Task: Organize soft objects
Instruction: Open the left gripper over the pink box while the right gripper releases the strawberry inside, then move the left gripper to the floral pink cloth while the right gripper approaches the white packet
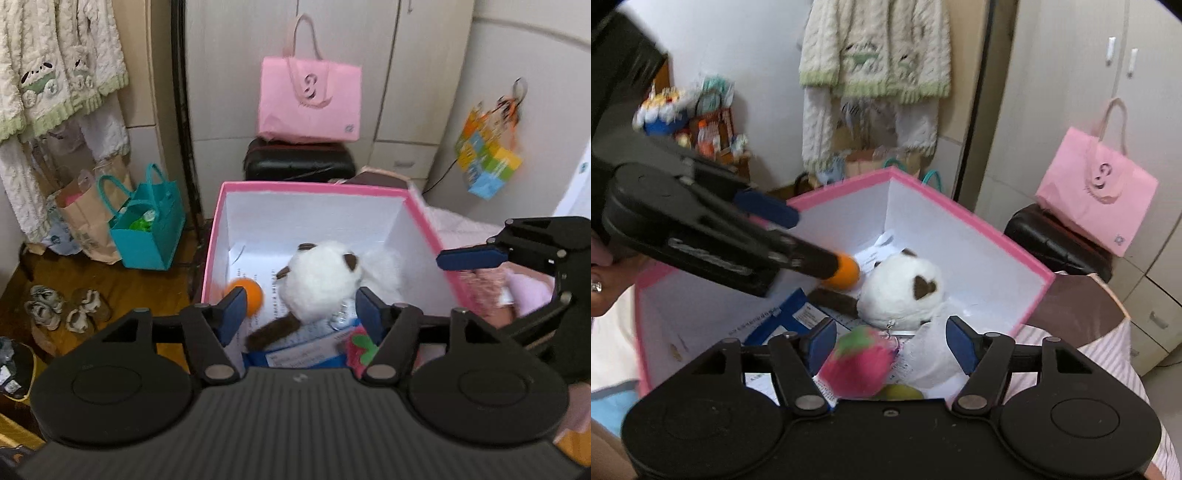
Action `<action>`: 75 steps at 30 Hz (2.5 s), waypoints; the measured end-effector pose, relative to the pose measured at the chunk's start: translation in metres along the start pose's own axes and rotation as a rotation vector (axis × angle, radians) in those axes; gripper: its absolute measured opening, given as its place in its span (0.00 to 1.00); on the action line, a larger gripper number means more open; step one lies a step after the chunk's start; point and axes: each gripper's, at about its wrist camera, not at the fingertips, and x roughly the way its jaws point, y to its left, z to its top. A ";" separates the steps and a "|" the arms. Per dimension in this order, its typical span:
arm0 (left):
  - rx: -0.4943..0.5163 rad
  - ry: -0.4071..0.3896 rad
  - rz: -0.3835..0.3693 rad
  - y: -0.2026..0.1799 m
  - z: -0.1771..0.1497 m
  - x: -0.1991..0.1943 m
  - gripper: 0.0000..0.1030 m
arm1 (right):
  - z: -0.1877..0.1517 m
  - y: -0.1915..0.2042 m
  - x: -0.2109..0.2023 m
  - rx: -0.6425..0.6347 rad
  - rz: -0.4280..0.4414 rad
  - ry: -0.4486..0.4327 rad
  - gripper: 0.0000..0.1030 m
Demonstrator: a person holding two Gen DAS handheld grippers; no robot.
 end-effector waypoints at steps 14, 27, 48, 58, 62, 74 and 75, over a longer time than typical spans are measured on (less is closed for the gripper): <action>0.069 -0.051 -0.155 -0.015 -0.018 -0.092 0.71 | -0.065 -0.012 -0.119 0.217 -0.047 -0.036 0.72; 0.196 0.005 -0.257 -0.069 -0.041 -0.126 0.76 | -0.119 -0.001 -0.177 0.271 -0.109 -0.041 0.74; 0.200 0.006 -0.357 -0.188 -0.046 -0.057 0.75 | -0.184 -0.056 -0.188 0.272 -0.122 -0.071 0.76; 0.189 -0.111 -0.153 -0.233 -0.042 0.004 0.68 | -0.168 -0.080 -0.125 0.150 -0.110 -0.131 0.68; 0.116 -0.113 -0.118 -0.234 -0.029 0.037 0.68 | -0.168 -0.097 -0.090 0.127 -0.145 -0.114 0.68; -0.074 -0.120 -0.020 -0.242 -0.015 0.115 0.64 | -0.158 -0.159 -0.015 0.243 -0.091 -0.017 0.60; -0.070 -0.130 -0.013 -0.243 -0.015 0.118 0.64 | -0.159 -0.161 -0.013 0.251 -0.088 -0.017 0.60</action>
